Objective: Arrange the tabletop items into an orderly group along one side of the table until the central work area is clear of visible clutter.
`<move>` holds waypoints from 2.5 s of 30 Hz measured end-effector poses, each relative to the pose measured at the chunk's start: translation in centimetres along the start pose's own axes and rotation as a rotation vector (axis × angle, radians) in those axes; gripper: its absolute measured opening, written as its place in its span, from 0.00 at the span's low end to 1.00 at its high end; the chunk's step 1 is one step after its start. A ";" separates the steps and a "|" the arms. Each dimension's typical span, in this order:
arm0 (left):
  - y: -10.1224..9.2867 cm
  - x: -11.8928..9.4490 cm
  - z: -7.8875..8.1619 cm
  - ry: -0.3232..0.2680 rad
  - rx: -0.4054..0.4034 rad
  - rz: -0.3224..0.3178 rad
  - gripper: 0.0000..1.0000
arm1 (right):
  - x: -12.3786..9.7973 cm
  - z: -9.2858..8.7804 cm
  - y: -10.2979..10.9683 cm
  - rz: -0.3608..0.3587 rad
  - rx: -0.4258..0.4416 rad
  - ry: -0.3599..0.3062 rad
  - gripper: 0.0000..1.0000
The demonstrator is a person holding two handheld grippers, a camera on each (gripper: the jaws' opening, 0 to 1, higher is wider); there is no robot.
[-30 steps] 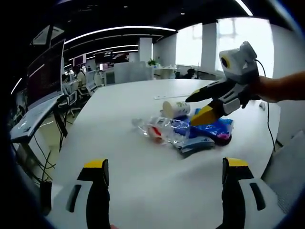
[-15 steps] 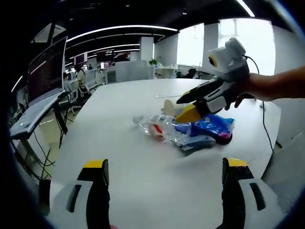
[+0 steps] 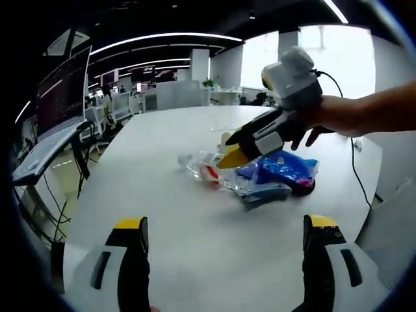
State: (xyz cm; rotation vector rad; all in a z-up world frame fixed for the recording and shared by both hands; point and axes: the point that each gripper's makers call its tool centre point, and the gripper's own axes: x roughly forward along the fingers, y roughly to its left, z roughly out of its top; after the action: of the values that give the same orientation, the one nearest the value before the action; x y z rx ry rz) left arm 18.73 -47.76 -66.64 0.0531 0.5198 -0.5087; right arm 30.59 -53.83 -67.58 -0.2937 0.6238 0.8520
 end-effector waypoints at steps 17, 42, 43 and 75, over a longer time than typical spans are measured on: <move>0.6 -0.3 -0.4 0.003 -0.010 0.011 0.99 | 2.7 -0.9 -0.8 -0.050 0.037 0.108 0.41; 1.4 -0.5 -0.5 0.006 -0.020 0.026 0.99 | 5.3 -2.1 -2.2 -0.080 0.150 0.254 0.38; 1.4 -0.5 -0.5 0.006 -0.020 0.026 0.99 | 5.3 -2.2 -2.1 -0.078 0.156 0.265 0.38; 1.9 0.1 -0.6 0.014 -0.028 0.035 0.99 | 5.8 -2.5 -2.1 -0.047 0.201 0.232 0.33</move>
State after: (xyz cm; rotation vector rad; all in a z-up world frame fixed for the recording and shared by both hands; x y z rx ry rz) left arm 19.47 -46.03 -67.37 0.0390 0.5389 -0.4671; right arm 34.09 -52.82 -73.17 -0.2256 0.9093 0.7091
